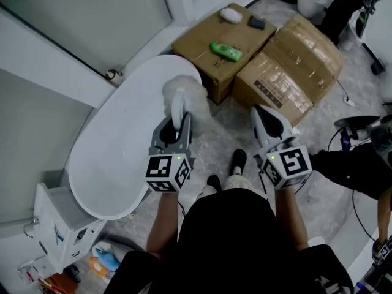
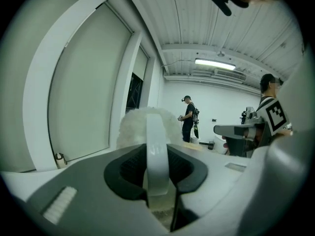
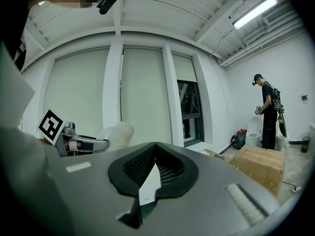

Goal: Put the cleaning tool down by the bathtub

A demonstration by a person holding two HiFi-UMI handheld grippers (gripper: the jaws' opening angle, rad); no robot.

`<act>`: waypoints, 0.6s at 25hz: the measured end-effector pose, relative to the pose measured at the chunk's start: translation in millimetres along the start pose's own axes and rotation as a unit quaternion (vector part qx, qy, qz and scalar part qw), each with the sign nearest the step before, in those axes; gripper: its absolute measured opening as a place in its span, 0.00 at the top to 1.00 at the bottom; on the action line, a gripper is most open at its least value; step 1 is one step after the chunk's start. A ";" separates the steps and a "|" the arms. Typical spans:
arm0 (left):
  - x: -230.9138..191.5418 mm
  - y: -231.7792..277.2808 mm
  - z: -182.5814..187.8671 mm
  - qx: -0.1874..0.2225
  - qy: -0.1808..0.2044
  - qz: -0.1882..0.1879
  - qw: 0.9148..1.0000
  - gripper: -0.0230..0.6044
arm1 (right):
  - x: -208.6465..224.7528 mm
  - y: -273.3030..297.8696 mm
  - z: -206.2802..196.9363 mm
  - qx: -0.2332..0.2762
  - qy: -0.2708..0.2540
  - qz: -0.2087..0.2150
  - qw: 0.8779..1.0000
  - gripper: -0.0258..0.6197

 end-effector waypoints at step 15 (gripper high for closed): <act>23.4 102.7 28.8 0.013 -0.001 0.043 0.999 0.83 | 106.4 46.2 20.7 0.011 0.002 0.016 1.000 0.95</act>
Point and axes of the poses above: the fingertips, and each gripper's own axes: y forward along the fingers, x to its right, z out of its top, the point moved 7 cm from there along -y, backward along the fingers
